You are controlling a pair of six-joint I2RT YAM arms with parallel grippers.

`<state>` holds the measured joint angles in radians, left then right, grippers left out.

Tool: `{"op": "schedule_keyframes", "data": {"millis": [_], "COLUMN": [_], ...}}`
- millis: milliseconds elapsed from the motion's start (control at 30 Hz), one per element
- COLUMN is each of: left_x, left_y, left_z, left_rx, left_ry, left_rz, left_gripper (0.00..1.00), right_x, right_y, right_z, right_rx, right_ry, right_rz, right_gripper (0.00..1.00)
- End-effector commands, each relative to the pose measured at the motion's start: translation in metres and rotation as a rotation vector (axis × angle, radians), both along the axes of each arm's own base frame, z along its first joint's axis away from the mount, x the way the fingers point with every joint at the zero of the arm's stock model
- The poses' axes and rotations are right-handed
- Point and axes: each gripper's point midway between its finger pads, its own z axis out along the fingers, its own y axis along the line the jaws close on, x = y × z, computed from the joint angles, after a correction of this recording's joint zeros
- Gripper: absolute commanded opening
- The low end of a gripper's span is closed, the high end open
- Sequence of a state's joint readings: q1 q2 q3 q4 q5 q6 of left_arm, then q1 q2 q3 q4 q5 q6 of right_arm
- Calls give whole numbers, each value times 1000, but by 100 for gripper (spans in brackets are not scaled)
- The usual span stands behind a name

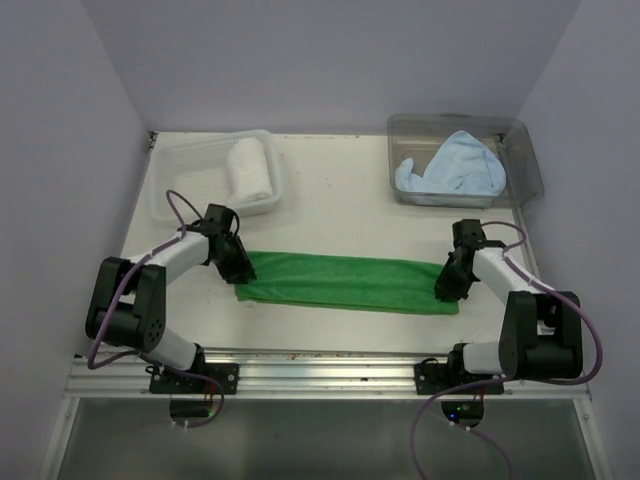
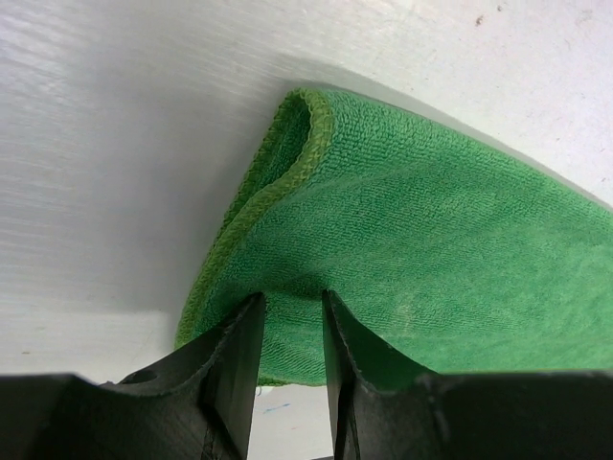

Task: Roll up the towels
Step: Fold the towel

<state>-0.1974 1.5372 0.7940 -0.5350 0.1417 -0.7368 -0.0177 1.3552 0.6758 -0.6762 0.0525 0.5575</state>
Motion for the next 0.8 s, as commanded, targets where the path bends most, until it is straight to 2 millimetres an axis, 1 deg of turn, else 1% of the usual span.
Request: {"op": "schedule_keyframes", "data": {"millis": [0,33,67,133,167,200,267,300,333,400,467,533,567,667,767], "left_x": [-31,-32,-32,-31,-29,-29,-27,-27,-27,-24,-24,-24,-23,-22,-22], "left_y": [51,52,52,52,51,51,50,50,50,50,49,49,48,47,46], "left_z": [-25,-24,-23,-21,-19,-19,-18,-17,-17,-15,-14,-14,-13,-14,-16], "left_rx": [220,221,221,217,212,211,207,207,207,203,201,198,195,190,186], "left_ry": [98,98,95,88,80,80,73,71,69,61,56,55,51,53,55], "left_rz": [11,12,12,15,15,17,15,14,14,11,11,9,11,8,3], "left_gripper": [36,36,36,36,36,36,36,36,36,36,36,36,36,36,36], "right_x": [1,4,13,23,30,30,34,35,37,40,37,36,32,28,26], "right_y": [6,-2,-5,-14,-21,-24,-29,-30,-29,-19,-15,-15,-15,-17,-11], "right_z": [4,9,24,37,46,45,45,38,35,26,17,13,9,-1,-10], "right_rx": [22,-21,-40,-89,-124,-140,-168,-165,-158,-97,-76,-78,-76,-86,-55], "right_ry": [10,-11,-71,-119,-142,-118,-100,-75,-72,-70,-51,-44,-33,-16,1], "right_rz": [-4,-17,-22,-22,-24,-18,-3,0,6,25,25,22,20,3,0], "right_gripper": [22,23,29,37,40,44,46,47,47,47,46,46,45,42,34]}}
